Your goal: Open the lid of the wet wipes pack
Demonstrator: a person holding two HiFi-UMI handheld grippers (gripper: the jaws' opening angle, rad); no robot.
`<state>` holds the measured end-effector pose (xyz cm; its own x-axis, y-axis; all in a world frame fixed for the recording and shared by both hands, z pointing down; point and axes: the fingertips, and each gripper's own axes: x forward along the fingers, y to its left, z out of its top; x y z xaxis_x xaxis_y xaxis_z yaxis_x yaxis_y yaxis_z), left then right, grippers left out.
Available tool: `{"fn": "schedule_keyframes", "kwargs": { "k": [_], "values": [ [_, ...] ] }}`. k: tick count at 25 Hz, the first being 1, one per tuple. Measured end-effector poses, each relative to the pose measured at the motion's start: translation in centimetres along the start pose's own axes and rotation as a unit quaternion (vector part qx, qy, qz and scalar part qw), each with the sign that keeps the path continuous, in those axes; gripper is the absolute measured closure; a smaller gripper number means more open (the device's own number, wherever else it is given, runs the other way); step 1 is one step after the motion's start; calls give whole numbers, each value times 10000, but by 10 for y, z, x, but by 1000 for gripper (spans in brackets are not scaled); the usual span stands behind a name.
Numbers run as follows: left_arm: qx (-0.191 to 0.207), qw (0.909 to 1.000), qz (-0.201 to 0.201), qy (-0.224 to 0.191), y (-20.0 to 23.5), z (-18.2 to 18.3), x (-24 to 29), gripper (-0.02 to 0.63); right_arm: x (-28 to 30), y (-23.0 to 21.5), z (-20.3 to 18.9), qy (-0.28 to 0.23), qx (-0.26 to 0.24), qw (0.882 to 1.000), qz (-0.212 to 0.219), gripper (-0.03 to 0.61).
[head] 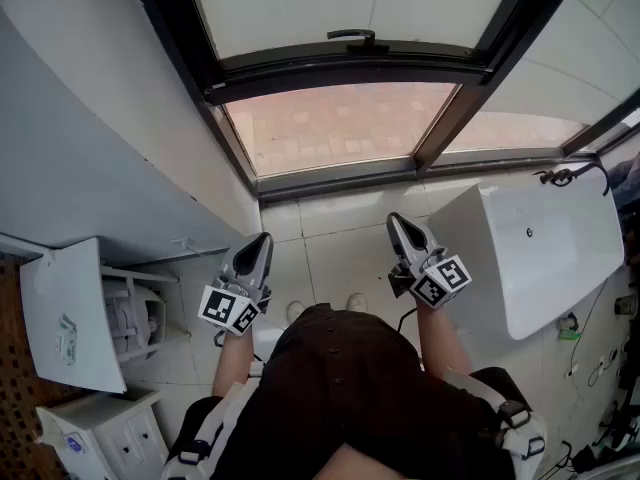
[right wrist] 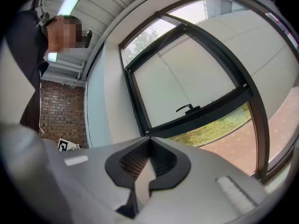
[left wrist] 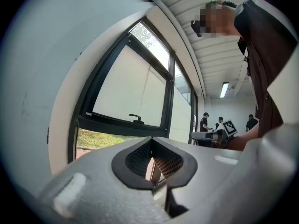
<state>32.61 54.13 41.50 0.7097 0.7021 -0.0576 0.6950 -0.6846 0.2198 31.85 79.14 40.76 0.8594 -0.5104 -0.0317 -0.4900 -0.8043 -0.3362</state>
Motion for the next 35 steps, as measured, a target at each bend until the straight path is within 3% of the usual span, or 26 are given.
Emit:
{"fn": "schedule_keyframes", "kwargs": {
  "k": [8, 13, 23, 29, 35],
  "values": [
    [-269, 9992, 83, -290, 26, 8, -33, 612, 25, 32, -7, 15, -124, 9999, 111, 572],
    [-258, 9989, 253, -284, 47, 8, -54, 612, 48, 55, -7, -25, -503, 9987, 60, 572],
    [-65, 9926, 1157, -371, 56, 9, -46, 612, 87, 28, 9, 108, -503, 9945, 908, 572],
    [-216, 9807, 1850, -601, 49, 2, -42, 612, 105, -2, 14, 292, -392, 9886, 1422, 572],
    [76, 9623, 2641, -649, 30, 5, -56, 612, 125, -6, -1, 575, -330, 9723, 2242, 572]
  ]
}}
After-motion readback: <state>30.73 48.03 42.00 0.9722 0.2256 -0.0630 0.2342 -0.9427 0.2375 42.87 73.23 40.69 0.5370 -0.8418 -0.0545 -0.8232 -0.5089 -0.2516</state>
